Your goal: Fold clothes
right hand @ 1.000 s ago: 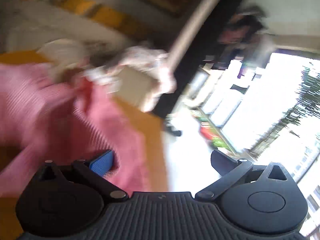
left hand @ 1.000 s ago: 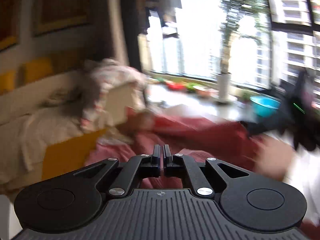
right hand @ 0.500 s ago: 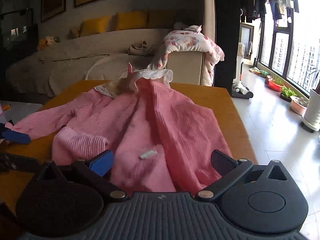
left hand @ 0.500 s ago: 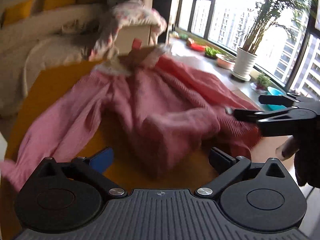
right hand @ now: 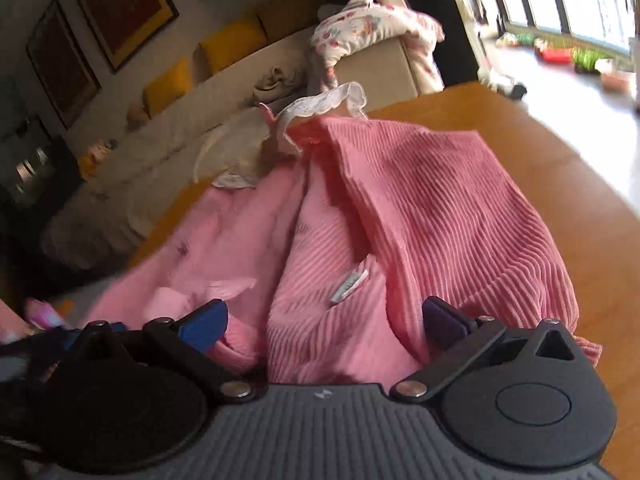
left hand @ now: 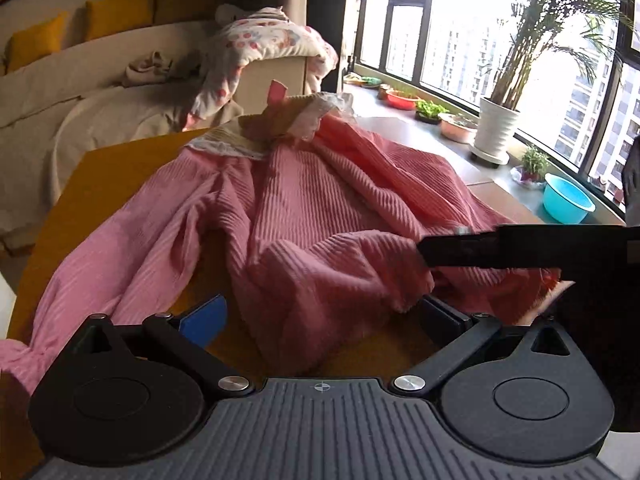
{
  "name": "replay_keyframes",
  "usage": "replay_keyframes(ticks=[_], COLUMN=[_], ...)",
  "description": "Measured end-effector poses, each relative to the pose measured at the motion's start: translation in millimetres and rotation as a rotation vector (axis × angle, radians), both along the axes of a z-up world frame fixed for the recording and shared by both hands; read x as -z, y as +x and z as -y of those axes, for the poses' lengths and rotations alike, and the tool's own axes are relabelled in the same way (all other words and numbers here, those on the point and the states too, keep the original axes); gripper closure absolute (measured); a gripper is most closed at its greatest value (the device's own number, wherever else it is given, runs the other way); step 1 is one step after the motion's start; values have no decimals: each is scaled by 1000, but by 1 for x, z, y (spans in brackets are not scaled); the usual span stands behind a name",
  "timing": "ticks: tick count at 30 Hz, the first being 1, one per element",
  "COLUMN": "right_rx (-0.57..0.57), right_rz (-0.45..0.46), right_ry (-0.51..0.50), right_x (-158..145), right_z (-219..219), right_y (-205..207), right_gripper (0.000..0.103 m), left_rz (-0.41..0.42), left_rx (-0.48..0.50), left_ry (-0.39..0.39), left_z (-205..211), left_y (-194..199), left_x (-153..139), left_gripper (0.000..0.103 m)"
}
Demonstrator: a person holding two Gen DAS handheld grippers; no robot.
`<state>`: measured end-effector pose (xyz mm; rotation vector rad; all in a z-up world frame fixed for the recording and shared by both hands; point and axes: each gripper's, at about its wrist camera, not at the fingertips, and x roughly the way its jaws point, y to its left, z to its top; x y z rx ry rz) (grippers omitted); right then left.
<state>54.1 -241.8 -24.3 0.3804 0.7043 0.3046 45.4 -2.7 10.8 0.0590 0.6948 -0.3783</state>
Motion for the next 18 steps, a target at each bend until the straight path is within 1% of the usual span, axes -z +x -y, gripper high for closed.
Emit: replay_keyframes(ticks=[2,3,6,8,11,12,15,16,18], right_rx=[-55,-84,-121,-145,-178,-199,-241,-196,0], right_rz=[-16,-14,33,143,268,279,277,316,429], right_ry=[31,22,-52,-189,-537,-616,-777,-871,-1027], right_x=[-1,-1,-9,-24,-32,-29,-17,-13,-13], right_z=[4,3,3,0,-14,-17,-27,-30,-29], right_y=[1,1,-8,-27,-45,-49,-53,-53,-52], right_gripper=[0,0,0,0,0,0,0,0,0], left_rz=[-6,-8,-13,-14,-27,-28,-32,-33,-34], left_rx=[0,0,7,8,3,2,5,5,-2], left_ry=[-6,-10,-7,3,-12,-18,-25,-25,-20], left_z=[0,1,1,1,-1,-2,-3,-4,-8], left_y=[0,0,0,0,0,1,1,2,1], left_x=[0,0,0,2,3,3,4,4,6], left_gripper=[0,0,0,0,0,0,1,2,2])
